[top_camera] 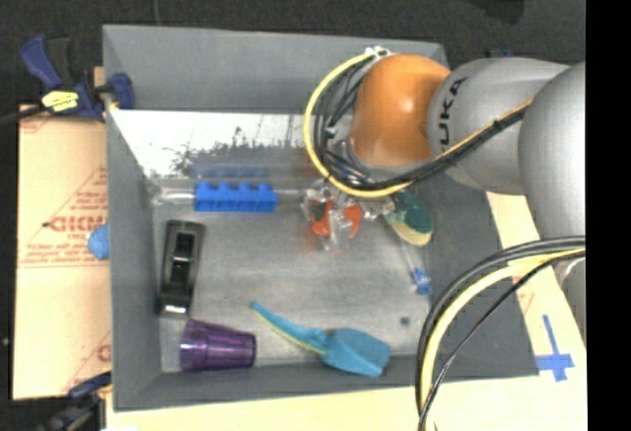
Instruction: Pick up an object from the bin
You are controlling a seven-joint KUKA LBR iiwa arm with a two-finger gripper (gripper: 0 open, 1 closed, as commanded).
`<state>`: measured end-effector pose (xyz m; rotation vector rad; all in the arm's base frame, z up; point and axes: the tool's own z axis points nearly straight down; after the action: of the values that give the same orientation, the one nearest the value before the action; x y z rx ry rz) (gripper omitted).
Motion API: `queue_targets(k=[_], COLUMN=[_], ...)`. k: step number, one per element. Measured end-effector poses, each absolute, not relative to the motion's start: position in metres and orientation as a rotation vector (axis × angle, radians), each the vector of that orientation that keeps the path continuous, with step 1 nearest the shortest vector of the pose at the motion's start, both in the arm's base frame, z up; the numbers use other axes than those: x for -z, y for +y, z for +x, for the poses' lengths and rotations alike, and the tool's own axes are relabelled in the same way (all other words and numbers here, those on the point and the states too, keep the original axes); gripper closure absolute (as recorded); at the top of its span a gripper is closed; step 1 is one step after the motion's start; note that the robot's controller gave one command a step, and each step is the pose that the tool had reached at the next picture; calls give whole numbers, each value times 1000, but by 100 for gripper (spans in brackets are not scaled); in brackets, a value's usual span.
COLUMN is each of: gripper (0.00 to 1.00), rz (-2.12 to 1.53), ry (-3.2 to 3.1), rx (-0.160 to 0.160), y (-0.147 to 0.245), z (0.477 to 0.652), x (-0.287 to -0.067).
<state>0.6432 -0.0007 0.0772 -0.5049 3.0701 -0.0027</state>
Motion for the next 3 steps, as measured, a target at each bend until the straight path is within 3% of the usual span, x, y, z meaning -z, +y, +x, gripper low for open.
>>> queue_targets(k=[3], gripper=[100], rz=[-493], ry=[3064], rx=[7], y=[-2], z=[644], x=[-146])
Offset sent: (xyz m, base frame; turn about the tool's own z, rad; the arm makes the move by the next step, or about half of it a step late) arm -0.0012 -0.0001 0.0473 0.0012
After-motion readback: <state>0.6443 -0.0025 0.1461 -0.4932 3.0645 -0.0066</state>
